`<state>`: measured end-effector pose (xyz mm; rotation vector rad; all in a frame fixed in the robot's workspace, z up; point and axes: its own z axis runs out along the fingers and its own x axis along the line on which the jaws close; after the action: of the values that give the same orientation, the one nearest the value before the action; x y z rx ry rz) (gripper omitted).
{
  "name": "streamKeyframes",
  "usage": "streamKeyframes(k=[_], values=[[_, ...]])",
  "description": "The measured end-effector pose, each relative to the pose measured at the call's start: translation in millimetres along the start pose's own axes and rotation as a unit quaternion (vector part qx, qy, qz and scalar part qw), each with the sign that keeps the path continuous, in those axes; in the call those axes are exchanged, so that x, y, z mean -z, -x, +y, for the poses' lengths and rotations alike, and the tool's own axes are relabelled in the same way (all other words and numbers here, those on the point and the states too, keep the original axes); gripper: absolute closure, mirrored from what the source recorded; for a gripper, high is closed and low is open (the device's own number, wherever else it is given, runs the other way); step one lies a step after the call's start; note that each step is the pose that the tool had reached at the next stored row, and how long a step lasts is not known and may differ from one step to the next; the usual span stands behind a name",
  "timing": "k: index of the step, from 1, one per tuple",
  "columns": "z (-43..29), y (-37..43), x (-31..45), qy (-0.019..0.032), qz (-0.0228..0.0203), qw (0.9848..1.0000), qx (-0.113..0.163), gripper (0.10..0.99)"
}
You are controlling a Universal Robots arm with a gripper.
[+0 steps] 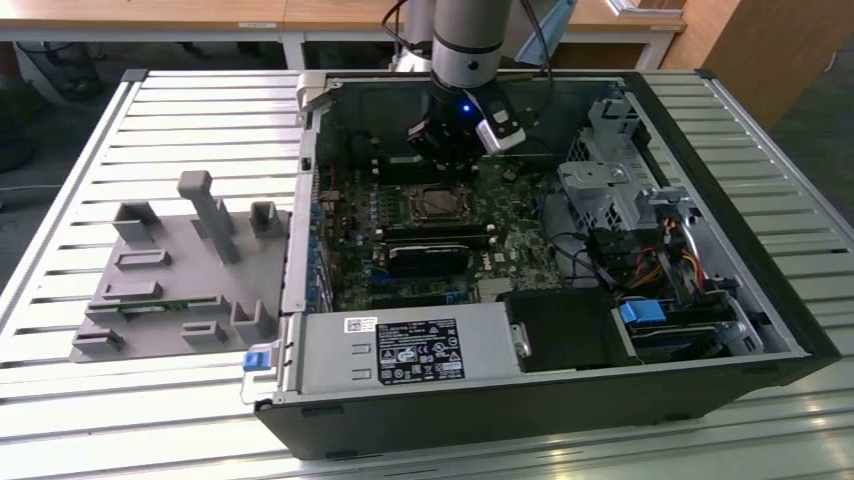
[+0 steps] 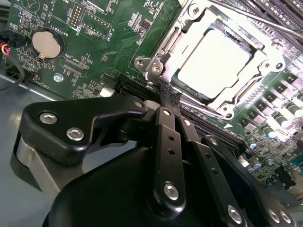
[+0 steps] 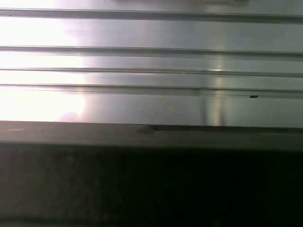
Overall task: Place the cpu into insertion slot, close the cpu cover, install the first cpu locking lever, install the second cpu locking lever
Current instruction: 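Install the first cpu locking lever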
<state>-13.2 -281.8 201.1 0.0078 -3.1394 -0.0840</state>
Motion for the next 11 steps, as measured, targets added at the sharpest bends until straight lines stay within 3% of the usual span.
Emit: streamKeyframes(k=[11], values=[[-0.2, 0.0, -2.1, -0.0083, 0.0002, 1.0000, 0.000, 0.980]])
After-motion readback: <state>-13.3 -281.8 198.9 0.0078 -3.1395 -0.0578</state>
